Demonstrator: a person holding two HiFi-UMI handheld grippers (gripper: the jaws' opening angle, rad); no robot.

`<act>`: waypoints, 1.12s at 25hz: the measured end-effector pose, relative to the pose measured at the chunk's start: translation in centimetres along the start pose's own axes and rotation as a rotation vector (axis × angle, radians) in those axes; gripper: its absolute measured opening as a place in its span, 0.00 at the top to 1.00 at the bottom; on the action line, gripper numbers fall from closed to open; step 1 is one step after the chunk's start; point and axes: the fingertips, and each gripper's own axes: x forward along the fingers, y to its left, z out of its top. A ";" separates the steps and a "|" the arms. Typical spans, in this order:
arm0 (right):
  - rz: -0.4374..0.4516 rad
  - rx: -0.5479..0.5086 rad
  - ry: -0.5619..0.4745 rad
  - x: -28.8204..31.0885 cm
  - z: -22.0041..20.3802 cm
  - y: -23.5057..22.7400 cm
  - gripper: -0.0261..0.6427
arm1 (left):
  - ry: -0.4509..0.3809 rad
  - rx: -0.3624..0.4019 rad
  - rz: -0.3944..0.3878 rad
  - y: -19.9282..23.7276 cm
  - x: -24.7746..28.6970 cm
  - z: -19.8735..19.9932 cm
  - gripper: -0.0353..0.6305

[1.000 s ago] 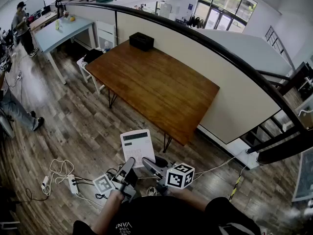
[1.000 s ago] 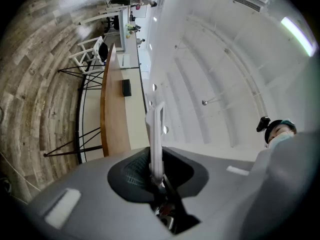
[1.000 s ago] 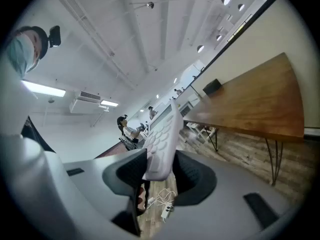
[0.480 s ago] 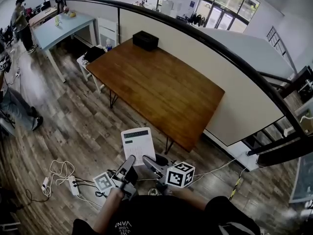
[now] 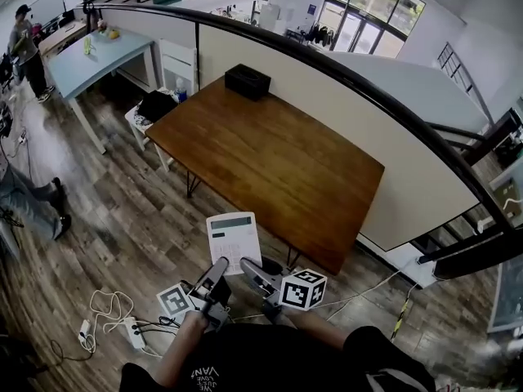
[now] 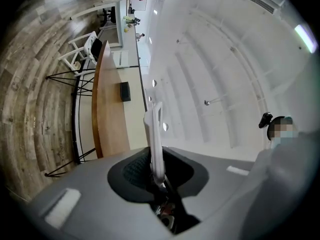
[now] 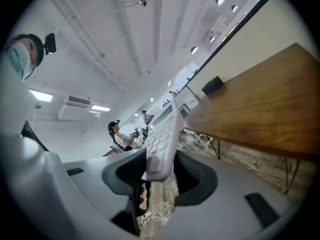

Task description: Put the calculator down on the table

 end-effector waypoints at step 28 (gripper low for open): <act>-0.079 0.063 -0.059 15.0 6.1 -4.0 0.71 | 0.122 -0.034 0.002 5.0 5.4 15.6 0.87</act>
